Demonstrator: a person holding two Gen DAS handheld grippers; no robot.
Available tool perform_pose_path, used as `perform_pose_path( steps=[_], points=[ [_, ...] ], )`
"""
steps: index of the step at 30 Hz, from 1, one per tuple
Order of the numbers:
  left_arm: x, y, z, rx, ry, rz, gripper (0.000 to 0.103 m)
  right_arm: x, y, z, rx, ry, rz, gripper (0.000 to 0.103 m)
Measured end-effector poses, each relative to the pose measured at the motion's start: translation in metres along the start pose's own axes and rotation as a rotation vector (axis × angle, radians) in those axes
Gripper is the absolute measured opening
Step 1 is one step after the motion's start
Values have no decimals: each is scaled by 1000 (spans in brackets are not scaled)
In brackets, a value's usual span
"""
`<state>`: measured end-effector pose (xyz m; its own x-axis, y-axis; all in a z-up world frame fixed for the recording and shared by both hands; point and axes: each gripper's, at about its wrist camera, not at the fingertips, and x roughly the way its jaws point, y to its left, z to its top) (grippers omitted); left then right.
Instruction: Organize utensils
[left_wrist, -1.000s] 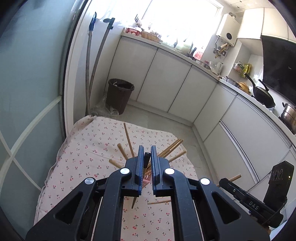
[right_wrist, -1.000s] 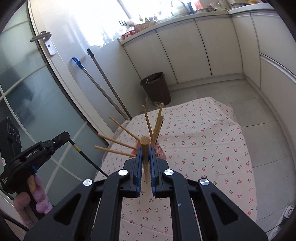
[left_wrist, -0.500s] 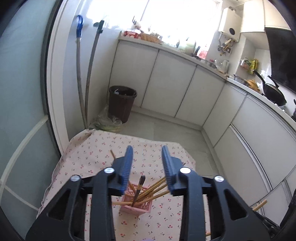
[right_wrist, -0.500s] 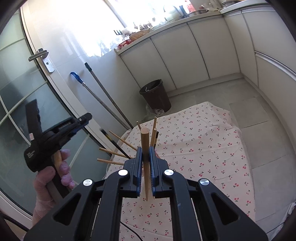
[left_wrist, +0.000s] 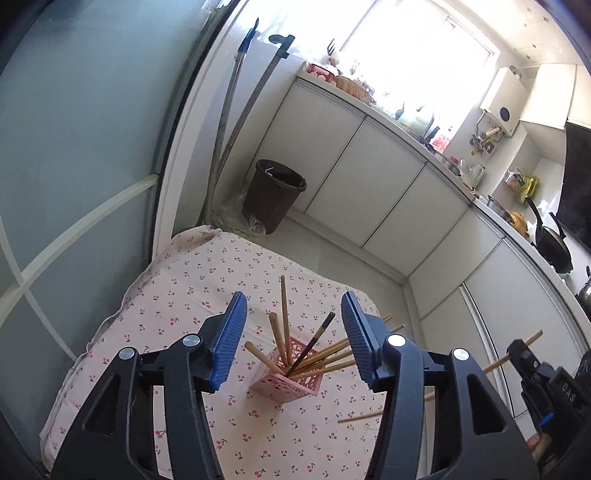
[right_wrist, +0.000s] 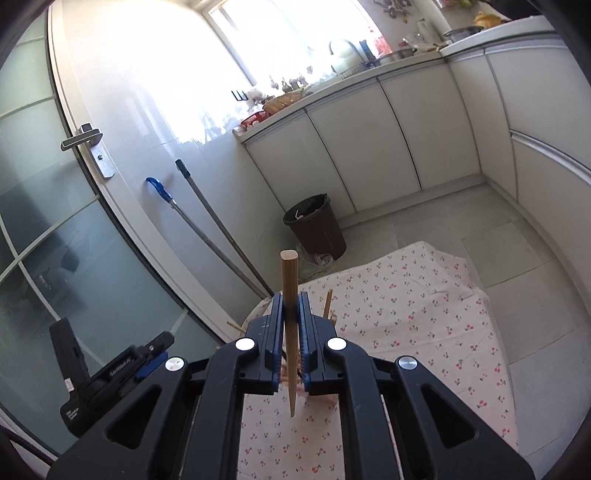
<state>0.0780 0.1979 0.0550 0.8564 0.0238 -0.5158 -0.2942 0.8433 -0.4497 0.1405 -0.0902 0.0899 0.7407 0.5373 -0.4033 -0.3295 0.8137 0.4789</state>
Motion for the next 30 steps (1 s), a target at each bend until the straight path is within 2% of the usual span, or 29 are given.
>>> perform_pose_path(
  steps=[3,7,11,14,18,22,23,26,30],
  points=[
    [0,0,2,14,-3,8,52,23,14,13,-28,-26,-36,8],
    [3,1,5,10,25,-24,53,56,25,18,-52,-14,-74,8],
    [8,-2,4,22,43,-32,55,91,29,7,-74,-4,-122,12],
    [7,-3,4,31,41,-27,56,107,20,-9,-28,64,-101,13],
    [3,-6,2,65,10,3,60,95,17,-24,-39,83,-104,16],
    [1,-17,-8,131,-7,37,62,77,18,-33,-76,80,-129,35],
    [1,-21,-11,153,-13,50,63,70,18,-36,-95,74,-144,37],
    [-3,-39,-25,233,-43,104,75,53,16,-49,-148,72,-190,44],
    [-12,-58,-42,321,-109,166,95,29,7,-65,-181,60,-244,56]
  ],
)
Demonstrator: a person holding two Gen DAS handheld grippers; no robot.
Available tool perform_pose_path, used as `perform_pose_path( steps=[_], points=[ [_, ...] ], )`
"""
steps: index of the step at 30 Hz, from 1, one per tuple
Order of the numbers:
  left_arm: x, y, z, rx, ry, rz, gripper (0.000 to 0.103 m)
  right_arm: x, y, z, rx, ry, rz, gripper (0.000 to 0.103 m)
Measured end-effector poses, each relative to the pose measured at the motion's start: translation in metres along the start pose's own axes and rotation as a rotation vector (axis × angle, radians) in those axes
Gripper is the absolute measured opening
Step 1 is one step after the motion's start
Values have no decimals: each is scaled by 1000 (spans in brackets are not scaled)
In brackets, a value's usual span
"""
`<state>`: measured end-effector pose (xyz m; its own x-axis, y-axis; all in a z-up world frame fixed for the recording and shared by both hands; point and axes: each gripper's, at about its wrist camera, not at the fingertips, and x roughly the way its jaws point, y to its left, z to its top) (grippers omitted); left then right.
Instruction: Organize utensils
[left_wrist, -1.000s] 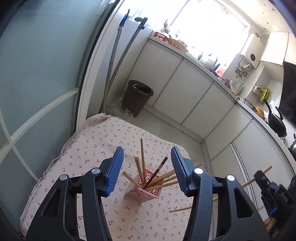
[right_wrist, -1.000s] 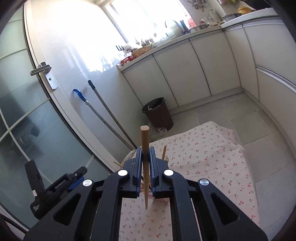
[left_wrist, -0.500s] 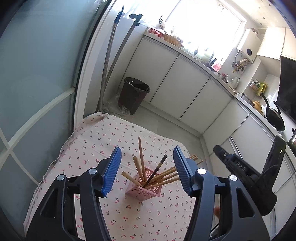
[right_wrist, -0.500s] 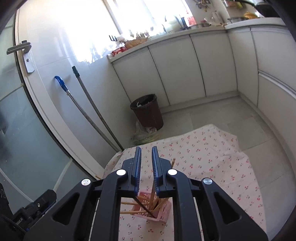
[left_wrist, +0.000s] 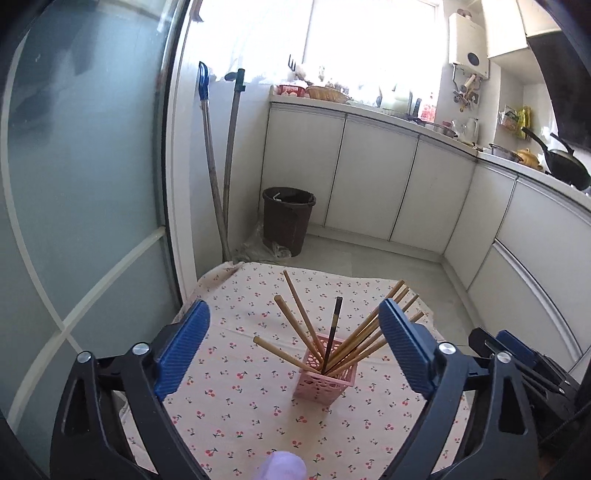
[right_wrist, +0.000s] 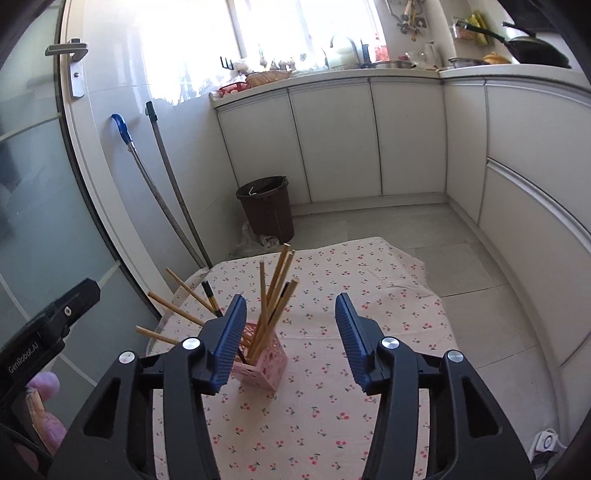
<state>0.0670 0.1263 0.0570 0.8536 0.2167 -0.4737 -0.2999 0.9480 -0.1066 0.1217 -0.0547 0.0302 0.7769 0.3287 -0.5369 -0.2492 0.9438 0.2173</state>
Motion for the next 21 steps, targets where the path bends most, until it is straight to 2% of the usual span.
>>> perform_pose_path(
  steps=[5,7,8,10,11,15,21],
  points=[
    [-18,-16,-17,55,-80,25,96,-28,-25,-22,19,-47,-97,90],
    [-25,-23,-27,79,-125,-1,96,-41,-35,-29,43,-90,-129,96],
    [-27,-26,-32,85,-140,-8,96,-46,-39,-30,56,-109,-133,96],
    [-28,-35,-40,117,-115,-22,96,-53,-42,-33,67,-130,-157,96],
    [-28,-39,-42,136,-98,-13,96,-56,-43,-35,64,-136,-171,96],
    [-28,-48,-51,163,-115,47,96,-62,-43,-38,43,-156,-225,96],
    [-22,-47,-52,143,-72,23,96,-60,-44,-37,33,-138,-234,96]
  ],
)
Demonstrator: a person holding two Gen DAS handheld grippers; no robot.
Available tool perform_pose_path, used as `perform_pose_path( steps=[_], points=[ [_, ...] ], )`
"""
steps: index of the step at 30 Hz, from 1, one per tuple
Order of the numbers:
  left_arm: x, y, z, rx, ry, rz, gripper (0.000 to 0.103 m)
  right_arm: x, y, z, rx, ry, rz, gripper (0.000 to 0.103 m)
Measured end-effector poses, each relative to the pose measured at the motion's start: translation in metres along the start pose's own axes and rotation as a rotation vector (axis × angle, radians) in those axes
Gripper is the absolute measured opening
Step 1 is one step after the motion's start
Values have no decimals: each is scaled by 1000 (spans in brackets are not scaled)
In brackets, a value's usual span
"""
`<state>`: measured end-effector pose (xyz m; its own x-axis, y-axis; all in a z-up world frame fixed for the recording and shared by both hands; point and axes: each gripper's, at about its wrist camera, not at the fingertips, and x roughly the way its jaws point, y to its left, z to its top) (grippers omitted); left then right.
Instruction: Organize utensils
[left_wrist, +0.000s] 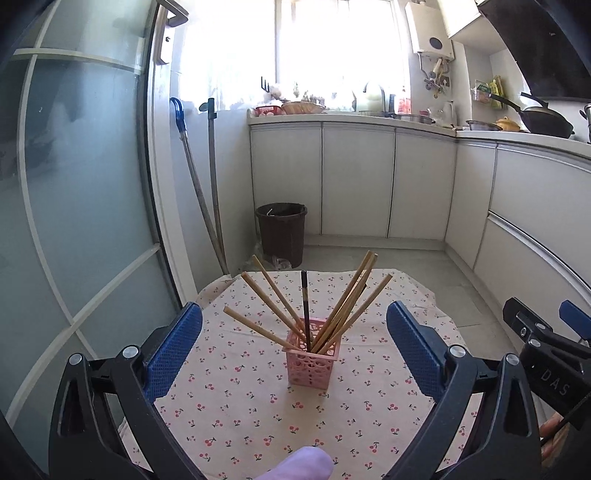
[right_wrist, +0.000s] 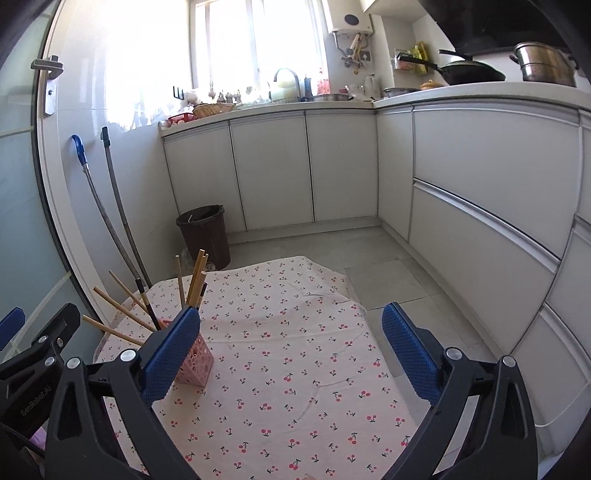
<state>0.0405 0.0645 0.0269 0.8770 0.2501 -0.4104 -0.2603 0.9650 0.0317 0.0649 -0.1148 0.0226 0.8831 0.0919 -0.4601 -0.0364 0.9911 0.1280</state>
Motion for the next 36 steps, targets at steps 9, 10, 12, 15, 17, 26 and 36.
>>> perform_pose_path(
  steps=[9,10,12,15,17,26,36],
  points=[
    [2,2,-2,-16,24,-19,96,7,6,-7,-31,33,-13,96],
    [1,2,-1,-19,24,-22,96,7,7,-8,-36,33,-13,96],
    [1,2,-1,-14,20,-19,96,6,9,-9,-41,33,-12,96],
    [0,1,-1,-6,15,-6,96,6,8,-9,-42,36,-10,96],
    [0,0,-2,-2,15,-1,96,6,8,-9,-42,38,-11,96],
    [2,-1,-3,1,30,3,96,7,5,-7,-31,49,-2,96],
    [4,1,-2,-3,38,3,96,10,4,-7,-20,60,2,96]
  ],
)
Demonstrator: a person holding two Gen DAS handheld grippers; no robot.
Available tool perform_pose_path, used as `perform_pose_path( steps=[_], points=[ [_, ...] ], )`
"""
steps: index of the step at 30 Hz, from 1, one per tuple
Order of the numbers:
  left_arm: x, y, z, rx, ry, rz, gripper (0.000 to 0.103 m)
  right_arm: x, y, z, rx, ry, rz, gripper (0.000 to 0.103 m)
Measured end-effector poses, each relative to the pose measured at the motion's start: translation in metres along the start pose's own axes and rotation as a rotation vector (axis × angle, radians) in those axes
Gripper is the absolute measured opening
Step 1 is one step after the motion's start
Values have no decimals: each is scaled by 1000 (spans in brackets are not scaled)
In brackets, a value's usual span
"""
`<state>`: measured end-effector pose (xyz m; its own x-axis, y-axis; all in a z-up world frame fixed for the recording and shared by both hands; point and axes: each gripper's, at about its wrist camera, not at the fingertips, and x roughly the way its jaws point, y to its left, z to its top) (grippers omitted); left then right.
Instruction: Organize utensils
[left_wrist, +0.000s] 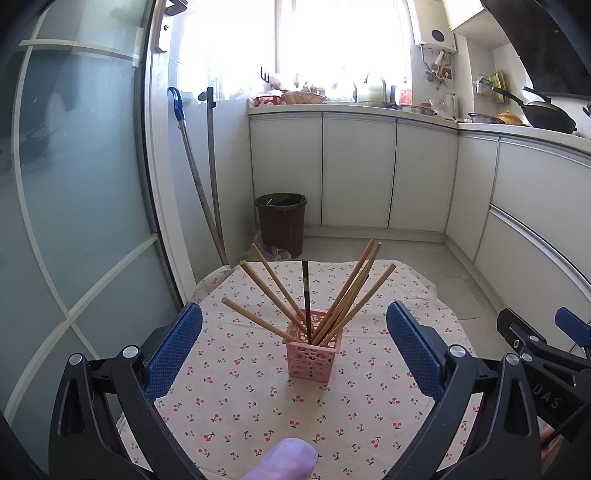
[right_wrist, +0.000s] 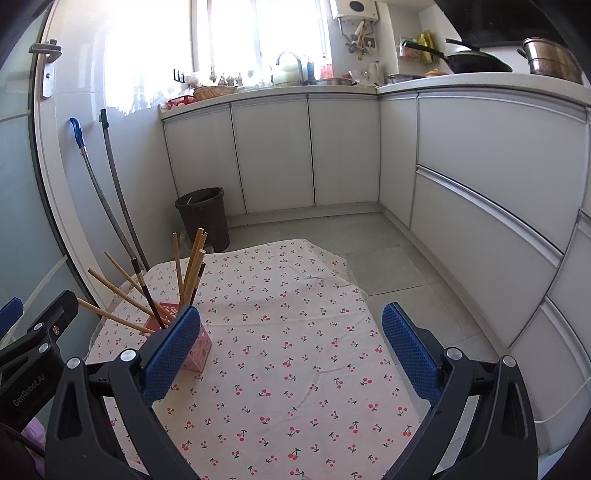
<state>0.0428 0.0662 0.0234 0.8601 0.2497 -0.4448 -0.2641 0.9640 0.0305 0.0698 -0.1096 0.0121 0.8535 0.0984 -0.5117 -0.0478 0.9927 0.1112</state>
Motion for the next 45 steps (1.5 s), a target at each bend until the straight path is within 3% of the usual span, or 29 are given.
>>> perform_pose_path(
  steps=[45],
  points=[
    [8,-4,-4,2,38,10,96,8,-2,-3,18,31,2,96]
  ],
)
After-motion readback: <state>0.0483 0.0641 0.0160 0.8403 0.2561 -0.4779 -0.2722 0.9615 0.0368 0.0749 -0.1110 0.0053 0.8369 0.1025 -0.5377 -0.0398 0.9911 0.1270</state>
